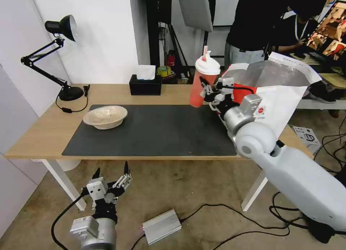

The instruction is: Pick up the trash from the table and place it into the takeout bag.

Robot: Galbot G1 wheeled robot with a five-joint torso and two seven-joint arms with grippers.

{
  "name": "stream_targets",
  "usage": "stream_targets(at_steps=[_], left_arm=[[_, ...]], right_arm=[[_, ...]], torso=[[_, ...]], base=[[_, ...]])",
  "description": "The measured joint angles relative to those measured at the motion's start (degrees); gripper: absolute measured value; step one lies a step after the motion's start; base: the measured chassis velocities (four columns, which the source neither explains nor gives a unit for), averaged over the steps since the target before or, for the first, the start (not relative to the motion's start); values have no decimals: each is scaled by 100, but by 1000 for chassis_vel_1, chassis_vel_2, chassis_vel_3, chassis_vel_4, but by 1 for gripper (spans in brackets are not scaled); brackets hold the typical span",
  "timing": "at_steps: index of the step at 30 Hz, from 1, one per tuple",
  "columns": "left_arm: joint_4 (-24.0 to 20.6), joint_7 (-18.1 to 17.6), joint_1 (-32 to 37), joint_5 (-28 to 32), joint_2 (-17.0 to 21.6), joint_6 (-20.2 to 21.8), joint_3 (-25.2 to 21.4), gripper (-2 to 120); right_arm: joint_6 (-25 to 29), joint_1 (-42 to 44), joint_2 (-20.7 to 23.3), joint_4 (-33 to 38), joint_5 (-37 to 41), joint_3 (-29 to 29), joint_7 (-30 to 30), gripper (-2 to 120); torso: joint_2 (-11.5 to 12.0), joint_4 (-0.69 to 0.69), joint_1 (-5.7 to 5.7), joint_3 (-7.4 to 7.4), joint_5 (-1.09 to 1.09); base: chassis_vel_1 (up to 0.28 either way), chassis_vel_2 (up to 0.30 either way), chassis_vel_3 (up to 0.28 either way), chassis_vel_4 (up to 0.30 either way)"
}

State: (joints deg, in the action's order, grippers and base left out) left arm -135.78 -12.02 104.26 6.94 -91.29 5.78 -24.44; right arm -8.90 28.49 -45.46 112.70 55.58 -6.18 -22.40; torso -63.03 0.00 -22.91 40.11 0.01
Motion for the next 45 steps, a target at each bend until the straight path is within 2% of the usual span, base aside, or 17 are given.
stream_targets(at_steps=[12,25,45], left_arm=[[29,2,-54,-1,1,7,10,100],[48,1,-77,0,1,13,4,100],[100,-3,-116,17,4,15,19,100]], right_arm=[[-184,-424,370,-60,391,317,4,3],[-355,-690,448,-265,457,474,-130,3],[-383,-928,521,-996,431,755,-233,3]], torso=[[1,0,0,0,0],[1,0,0,0,-1],[0,0,0,0,-1]], base=[[0,0,0,0],[0,0,0,0],[0,0,0,0]])
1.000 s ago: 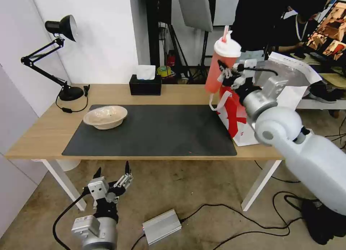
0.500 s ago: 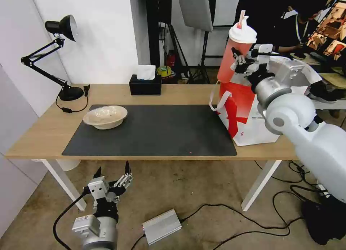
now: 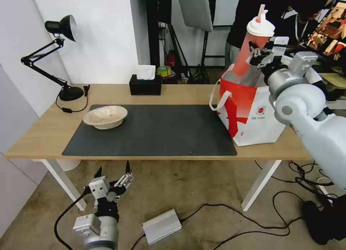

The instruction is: Pick up the trash from the table and place it into the takeout bag.

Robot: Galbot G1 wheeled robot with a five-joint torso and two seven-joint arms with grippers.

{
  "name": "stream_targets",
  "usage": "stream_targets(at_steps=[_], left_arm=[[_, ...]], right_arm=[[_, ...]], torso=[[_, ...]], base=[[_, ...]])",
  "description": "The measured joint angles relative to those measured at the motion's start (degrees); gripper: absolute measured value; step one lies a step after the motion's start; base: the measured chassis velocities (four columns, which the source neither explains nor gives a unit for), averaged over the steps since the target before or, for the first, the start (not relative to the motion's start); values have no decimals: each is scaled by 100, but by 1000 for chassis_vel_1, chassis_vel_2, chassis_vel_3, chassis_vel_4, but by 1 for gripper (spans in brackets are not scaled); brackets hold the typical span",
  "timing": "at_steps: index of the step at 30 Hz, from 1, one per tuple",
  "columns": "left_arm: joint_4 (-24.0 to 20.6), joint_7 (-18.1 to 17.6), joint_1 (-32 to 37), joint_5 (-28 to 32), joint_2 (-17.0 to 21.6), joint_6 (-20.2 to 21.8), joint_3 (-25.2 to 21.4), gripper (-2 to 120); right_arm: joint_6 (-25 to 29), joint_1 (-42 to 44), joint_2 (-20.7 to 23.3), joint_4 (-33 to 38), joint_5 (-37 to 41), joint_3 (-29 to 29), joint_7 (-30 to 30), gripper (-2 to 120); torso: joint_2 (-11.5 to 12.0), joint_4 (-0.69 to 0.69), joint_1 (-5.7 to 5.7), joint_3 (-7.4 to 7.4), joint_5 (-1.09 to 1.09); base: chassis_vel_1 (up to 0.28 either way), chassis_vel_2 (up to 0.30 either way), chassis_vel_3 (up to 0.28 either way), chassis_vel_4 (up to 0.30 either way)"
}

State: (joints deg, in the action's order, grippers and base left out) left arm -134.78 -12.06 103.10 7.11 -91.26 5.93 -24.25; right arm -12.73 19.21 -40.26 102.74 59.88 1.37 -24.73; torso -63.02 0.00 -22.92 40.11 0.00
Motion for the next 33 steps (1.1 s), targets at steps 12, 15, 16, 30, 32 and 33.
stream_targets(at_steps=[12,15,16,30,32,33], left_arm=[[17,-1,21,0,2,-4,19,100],[23,-1,22,1,1,-5,23,100],[27,-1,21,1,2,-11,22,100],[36,0,7,5,8,-60,-13,100],[38,0,20,6,8,-68,-16,100],[41,0,25,6,7,-71,-12,100]], right_arm=[[13,25,-46,-617,-190,86,-17,3],[20,53,-70,-750,-241,86,-14,3],[23,67,-92,-846,-274,86,-12,3],[8,156,-292,-1302,-475,40,-2,3],[-6,157,-317,-1323,-487,14,-5,3],[-14,157,-327,-1334,-490,2,-6,3]], torso=[[0,0,0,0,0],[0,0,0,0,0],[0,0,0,0,0],[0,0,0,0,0],[0,0,0,0,0],[0,1,0,0,0]], base=[[0,0,0,0],[0,0,0,0],[0,0,0,0],[0,0,0,0],[0,0,0,0],[0,0,0,0]])
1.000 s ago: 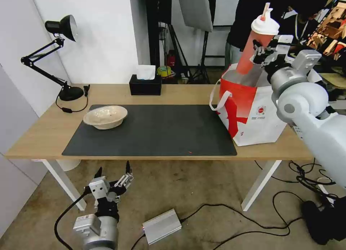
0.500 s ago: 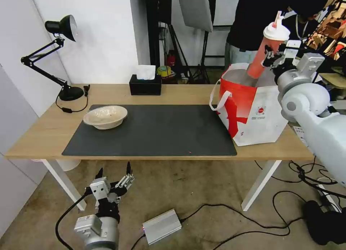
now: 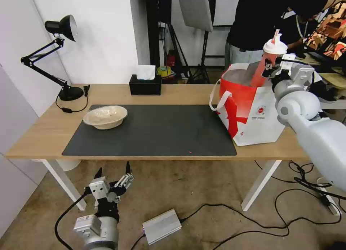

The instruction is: Pick up the trash from the table and place it into the takeout bag.

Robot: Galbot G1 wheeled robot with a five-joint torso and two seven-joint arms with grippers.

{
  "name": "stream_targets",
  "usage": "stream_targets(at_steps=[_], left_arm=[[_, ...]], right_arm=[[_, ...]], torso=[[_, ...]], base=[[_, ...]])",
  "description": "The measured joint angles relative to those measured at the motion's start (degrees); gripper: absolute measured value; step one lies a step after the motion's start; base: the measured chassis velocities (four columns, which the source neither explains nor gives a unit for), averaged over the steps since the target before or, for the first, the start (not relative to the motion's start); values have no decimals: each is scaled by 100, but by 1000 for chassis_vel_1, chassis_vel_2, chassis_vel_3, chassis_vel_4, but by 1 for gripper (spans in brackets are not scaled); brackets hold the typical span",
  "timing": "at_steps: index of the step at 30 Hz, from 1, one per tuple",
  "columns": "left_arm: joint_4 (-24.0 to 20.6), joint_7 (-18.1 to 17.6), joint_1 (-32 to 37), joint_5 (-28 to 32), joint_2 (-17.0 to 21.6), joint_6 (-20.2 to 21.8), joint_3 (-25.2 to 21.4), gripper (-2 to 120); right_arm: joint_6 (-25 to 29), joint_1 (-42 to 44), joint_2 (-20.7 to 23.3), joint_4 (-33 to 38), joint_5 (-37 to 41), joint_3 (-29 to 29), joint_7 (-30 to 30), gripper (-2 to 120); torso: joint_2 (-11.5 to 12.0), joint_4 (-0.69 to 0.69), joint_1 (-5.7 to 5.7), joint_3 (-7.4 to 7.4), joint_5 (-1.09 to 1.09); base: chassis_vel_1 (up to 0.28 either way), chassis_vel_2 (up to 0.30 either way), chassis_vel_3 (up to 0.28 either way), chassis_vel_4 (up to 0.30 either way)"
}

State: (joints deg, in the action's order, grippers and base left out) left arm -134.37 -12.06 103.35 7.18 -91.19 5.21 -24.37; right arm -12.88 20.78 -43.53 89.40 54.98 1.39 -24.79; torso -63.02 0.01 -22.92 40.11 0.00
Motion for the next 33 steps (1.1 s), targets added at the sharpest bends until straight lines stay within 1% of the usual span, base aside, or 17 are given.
stream_targets(at_steps=[6,8,11,12,14,15,17,19,20,23,24,26,27,29,31,32,33], left_arm=[[7,-1,4,5,-2,-6,12,100],[15,-2,1,12,-2,-7,7,100],[19,-2,0,13,-2,-7,9,100],[30,-3,-4,14,-2,-7,23,100],[40,-4,-11,17,-3,-7,26,100],[40,-4,-11,17,-3,-7,26,100],[49,-6,-20,24,-3,-7,26,100],[57,-7,-32,35,-3,-8,27,100],[57,-7,-32,35,-3,-8,27,100],[87,-12,-48,34,-4,-9,26,100],[87,-12,-48,34,-4,-9,26,100],[102,-15,-61,31,-3,-12,17,100],[103,-16,-70,33,-2,-13,14,100],[103,-16,-74,36,-1,-13,14,100],[103,-17,-74,37,-2,-14,35,100],[103,-17,-74,37,-2,-14,35,100],[101,-18,-71,37,-2,-13,45,100]], right_arm=[[-101,11,-37,6,-2,-53,-25,6],[-187,12,-44,33,-2,-57,-54,15],[-234,12,-41,49,-1,-62,-56,21],[-307,7,-32,74,3,-77,-66,28],[-366,0,-25,101,5,-87,-75,37],[-366,0,-25,101,5,-87,-75,37],[-430,-8,-14,143,7,-101,-83,45],[-538,-18,11,221,4,-113,-85,56],[-538,-18,11,221,4,-113,-85,56],[-1000,-20,98,407,-3,-118,-82,70],[-1000,-20,98,407,-3,-118,-82,70],[-1296,-20,157,514,-3,-118,-80,79],[-1599,-25,212,615,-4,-118,-77,85],[-1764,-33,238,675,-4,-118,-78,88],[-2072,-53,288,758,-3,-110,-82,98],[-2072,-53,288,758,-3,-110,-82,98],[-2250,-71,319,783,-3,-94,-83,99]], torso=[[0,-1,0,0,0],[0,-1,0,0,0],[0,-1,0,0,0],[0,-1,0,0,0],[0,-1,0,0,0],[0,-1,0,0,0],[0,-1,0,0,0],[0,0,0,0,0],[0,0,0,0,0],[0,0,0,0,0],[0,0,0,0,0],[-1,-1,0,0,0],[-1,-1,0,0,0],[-1,-1,0,0,0],[-1,0,0,0,0],[-1,0,0,0,0],[-1,0,0,0,0]], base=[[0,0,0,0],[0,0,0,0],[0,0,0,0],[0,0,0,0],[0,0,0,0],[0,0,0,0],[0,0,0,0],[0,0,0,0],[0,0,0,0],[0,0,0,0],[0,0,0,0],[0,0,0,0],[0,0,0,0],[0,0,0,0],[0,0,0,0],[0,0,0,0],[0,0,0,0]])
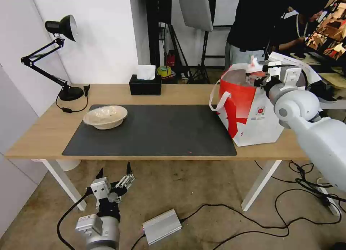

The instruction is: Pick up the trash from the table and place it into the takeout bag.

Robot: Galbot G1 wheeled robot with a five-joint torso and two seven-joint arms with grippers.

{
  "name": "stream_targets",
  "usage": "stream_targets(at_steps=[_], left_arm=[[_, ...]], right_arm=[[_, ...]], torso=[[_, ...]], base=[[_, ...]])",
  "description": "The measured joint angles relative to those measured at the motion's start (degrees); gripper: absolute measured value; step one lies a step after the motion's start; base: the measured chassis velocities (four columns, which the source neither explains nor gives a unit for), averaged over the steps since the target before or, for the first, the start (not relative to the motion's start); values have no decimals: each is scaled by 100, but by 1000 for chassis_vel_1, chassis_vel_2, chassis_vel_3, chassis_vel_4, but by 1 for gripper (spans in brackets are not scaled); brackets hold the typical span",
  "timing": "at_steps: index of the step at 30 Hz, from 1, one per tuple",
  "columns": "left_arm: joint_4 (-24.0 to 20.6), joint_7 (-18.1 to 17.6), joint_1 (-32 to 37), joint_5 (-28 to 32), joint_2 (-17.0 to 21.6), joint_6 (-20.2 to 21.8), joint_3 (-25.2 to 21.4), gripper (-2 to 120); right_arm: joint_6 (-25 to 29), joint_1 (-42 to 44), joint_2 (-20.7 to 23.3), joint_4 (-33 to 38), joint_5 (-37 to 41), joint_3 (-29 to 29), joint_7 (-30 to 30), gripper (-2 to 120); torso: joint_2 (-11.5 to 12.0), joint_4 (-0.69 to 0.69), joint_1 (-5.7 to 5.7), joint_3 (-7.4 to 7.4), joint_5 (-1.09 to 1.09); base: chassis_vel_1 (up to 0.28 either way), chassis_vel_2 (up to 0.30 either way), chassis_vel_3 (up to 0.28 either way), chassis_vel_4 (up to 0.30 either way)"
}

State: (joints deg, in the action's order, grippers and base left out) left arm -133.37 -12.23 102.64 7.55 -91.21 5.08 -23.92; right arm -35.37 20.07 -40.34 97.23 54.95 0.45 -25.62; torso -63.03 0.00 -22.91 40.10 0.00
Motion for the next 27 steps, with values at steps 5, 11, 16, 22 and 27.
stream_targets(at_steps=[5,11,16,22,27], left_arm=[[-21,-2,31,-3,0,0,0,100],[-32,-5,30,-7,1,-1,5,100],[-24,-7,18,-10,1,-1,30,100],[-12,-9,-1,-11,0,-1,32,100],[8,-10,-20,-11,-1,-1,51,100]], right_arm=[[-514,-87,131,34,2,25,58,100],[-645,-183,264,33,-67,-36,220,100],[-644,-253,292,-18,-76,-106,265,100],[-630,-293,327,-49,-81,-179,284,100],[-619,-378,370,-69,-84,-264,314,100]], torso=[[0,-1,0,0,0],[0,-1,0,0,0],[0,0,0,0,0],[0,0,0,0,0],[0,0,0,0,0]], base=[[0,0,0,0],[0,0,0,0],[0,0,0,0],[0,0,0,0],[0,0,0,0]])
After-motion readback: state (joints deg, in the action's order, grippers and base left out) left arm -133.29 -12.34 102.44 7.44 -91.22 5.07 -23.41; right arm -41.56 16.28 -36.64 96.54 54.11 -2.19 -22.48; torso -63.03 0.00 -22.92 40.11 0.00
